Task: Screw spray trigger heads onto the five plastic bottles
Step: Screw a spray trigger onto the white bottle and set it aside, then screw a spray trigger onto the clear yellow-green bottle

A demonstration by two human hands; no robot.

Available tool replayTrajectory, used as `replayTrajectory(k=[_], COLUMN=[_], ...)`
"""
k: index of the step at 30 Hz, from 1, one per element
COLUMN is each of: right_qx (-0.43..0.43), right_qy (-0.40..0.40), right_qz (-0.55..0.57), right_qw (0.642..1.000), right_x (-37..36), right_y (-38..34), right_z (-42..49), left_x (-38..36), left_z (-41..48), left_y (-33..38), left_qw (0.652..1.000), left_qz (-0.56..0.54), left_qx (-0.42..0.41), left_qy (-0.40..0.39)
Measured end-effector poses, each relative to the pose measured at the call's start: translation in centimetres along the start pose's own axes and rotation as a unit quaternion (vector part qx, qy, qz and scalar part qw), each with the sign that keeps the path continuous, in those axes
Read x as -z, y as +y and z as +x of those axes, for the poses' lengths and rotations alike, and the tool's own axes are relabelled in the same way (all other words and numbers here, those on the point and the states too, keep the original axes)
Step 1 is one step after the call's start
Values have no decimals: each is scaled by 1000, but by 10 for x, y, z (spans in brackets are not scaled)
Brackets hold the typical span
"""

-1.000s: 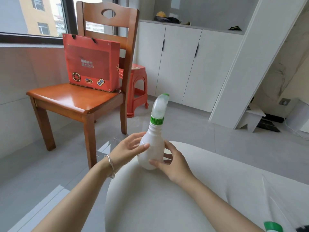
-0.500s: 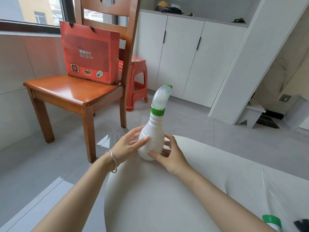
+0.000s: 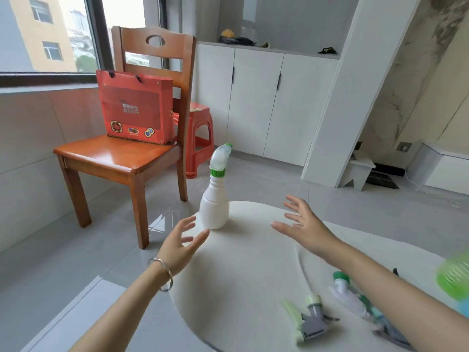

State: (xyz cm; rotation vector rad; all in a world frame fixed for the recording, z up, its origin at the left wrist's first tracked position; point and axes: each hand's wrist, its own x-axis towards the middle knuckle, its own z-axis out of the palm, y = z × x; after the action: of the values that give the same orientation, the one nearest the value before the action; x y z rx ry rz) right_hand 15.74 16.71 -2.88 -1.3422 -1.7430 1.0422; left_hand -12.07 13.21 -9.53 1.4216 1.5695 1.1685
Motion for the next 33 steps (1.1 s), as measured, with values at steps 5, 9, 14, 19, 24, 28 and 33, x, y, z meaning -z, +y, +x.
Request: replayTrajectory(k=[5,9,14,19,24,28,33], right_qx=[17,24,17,-6,-51,-119,-152], right_qy=[51,95,151,201,263,248,220], right_qz=[-76,-131,-193,-206,-168,-117,-54], right_qw=[996,987,969,958,949,954,962], right_x=[81,147,223,284,323,326,319], right_y=[-15,-21,-17,-1,35,77,105], right_z=[-70,-119,-171,-221,-267,-289,-297], left_x=[-26,-77,-153,-238,-312,-347,-364], left_z=[-35,-51,-68,-99,-130,-144,-152], left_y=[41,91,155,197,214,210,196], left_qw=[996,990,982,964,951,946,945], left_qz=[69,66,39,33,21,31,37], left_qx=[-28,-60,-109,-136,-123,-111,-104], left_qy=[-49,-105,-152,-228,-283,-302,-307])
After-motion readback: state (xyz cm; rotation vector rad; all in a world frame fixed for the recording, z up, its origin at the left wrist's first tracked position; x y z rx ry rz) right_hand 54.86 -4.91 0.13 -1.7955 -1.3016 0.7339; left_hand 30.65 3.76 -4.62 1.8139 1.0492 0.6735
